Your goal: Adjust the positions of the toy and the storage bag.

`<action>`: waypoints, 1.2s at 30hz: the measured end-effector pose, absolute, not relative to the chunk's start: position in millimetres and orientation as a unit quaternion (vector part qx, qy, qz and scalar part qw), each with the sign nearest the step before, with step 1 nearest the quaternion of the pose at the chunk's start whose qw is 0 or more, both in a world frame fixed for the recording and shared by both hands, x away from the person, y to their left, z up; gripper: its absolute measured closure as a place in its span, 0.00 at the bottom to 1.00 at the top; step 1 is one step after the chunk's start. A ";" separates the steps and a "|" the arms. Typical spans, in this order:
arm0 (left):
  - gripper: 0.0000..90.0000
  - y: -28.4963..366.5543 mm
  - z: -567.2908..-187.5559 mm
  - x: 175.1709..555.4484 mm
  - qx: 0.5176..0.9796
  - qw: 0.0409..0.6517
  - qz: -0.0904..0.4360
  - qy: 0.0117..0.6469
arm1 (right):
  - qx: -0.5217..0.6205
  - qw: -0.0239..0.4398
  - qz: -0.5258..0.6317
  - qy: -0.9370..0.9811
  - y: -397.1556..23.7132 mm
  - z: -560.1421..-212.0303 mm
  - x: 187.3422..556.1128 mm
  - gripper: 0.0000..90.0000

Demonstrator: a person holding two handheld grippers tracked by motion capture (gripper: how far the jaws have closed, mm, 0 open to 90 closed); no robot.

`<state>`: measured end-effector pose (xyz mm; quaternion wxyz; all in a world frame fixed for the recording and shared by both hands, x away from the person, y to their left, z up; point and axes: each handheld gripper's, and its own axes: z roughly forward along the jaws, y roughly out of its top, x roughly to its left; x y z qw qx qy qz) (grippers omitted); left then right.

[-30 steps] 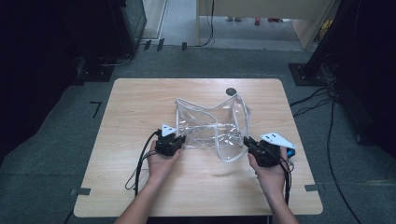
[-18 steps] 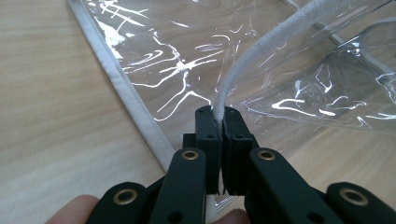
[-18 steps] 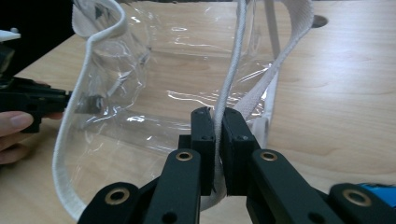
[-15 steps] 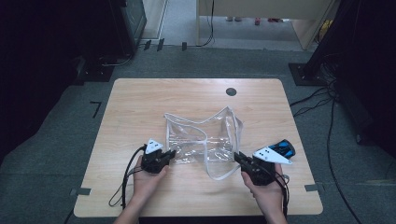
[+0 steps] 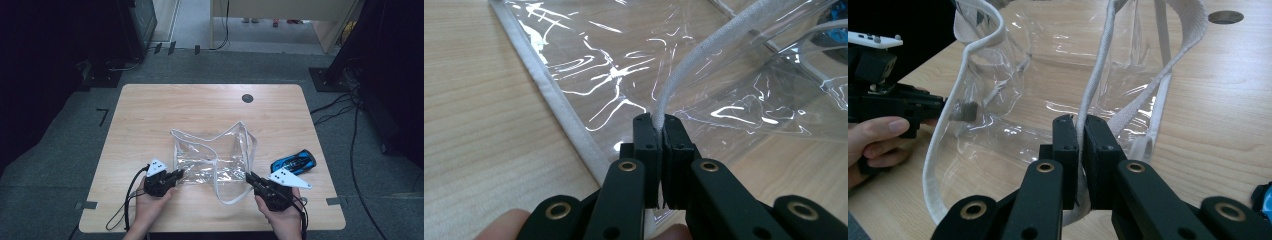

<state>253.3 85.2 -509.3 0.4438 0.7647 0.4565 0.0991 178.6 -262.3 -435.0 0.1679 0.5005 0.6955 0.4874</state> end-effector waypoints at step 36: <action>0.22 157.8 -509.6 233.4 0.737 0.383 0.169 0.530 | 0.552 0.263 0.459 0.645 -404.5 -457.8 209.6 0.65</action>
